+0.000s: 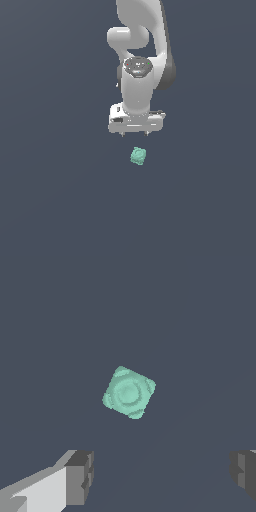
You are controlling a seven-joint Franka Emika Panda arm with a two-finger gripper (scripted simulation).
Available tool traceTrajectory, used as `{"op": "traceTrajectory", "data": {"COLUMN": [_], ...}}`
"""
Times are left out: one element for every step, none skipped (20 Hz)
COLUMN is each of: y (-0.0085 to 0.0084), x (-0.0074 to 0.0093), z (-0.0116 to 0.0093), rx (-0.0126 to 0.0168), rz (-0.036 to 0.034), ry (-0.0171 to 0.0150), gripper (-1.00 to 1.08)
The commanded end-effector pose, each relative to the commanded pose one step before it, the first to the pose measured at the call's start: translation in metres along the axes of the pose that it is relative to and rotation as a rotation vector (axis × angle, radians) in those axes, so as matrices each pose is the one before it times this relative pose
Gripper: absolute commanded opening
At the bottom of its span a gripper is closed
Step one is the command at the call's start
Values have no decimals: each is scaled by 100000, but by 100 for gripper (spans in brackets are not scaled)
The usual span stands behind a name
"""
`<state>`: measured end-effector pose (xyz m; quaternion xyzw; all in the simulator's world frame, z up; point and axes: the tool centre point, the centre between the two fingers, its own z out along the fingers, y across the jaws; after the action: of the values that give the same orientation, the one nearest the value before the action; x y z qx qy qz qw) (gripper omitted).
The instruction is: Pick up the object and move it to a goal position.
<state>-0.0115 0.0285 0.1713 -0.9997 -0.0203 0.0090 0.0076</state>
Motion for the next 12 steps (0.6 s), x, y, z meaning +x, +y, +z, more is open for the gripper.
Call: {"op": "traceTrajectory", "data": {"y": [1,-76,-203,-341,-471,-592,-682,-576,-426,-284,-149,-31], "x": [0,2,5,7,6,2,-6,-15,-19,-21,-20,-13], "z": [0,15,46,74,100,121,130,96,56,21,-6,-19], "rx": [0,58,147,255,354,447,518,441,328,220,117,27], "rz": [0,-78,-189,-334,-482,-644,-816,-785,-682,-560,-400,-193], "ry": [0,2,2,2,0,-4,-11,-16,-16,-14,-11,-6], "gripper": [100,100,100,100,100,100,100,100,100,100,100,100]}}
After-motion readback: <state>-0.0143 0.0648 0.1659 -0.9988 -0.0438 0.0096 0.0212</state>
